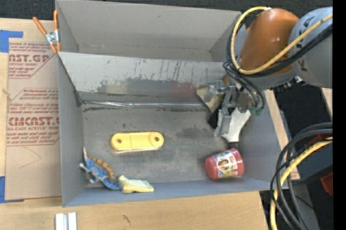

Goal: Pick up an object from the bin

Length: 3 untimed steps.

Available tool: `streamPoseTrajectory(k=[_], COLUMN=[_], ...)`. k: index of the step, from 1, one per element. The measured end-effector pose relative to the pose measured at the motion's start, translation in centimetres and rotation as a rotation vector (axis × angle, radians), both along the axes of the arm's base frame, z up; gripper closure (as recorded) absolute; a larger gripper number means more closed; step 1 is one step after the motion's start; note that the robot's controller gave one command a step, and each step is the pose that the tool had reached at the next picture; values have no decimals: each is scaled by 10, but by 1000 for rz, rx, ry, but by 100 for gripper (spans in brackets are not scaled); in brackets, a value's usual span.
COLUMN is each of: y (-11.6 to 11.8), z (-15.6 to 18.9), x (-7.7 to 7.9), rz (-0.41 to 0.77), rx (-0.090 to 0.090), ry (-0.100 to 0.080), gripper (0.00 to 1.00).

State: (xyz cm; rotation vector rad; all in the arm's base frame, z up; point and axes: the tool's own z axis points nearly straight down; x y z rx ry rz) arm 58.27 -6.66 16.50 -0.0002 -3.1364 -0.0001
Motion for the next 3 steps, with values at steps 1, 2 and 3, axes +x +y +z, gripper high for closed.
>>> streamPoseTrajectory(k=[1, 2, 3], y=[0, 48, 73], z=[5, -54, -72], x=[2, -44, -41], rz=[1, 20, 60], rx=[-1, -1, 1], ry=[-7, -11, 2], gripper=[0, 0, 0])
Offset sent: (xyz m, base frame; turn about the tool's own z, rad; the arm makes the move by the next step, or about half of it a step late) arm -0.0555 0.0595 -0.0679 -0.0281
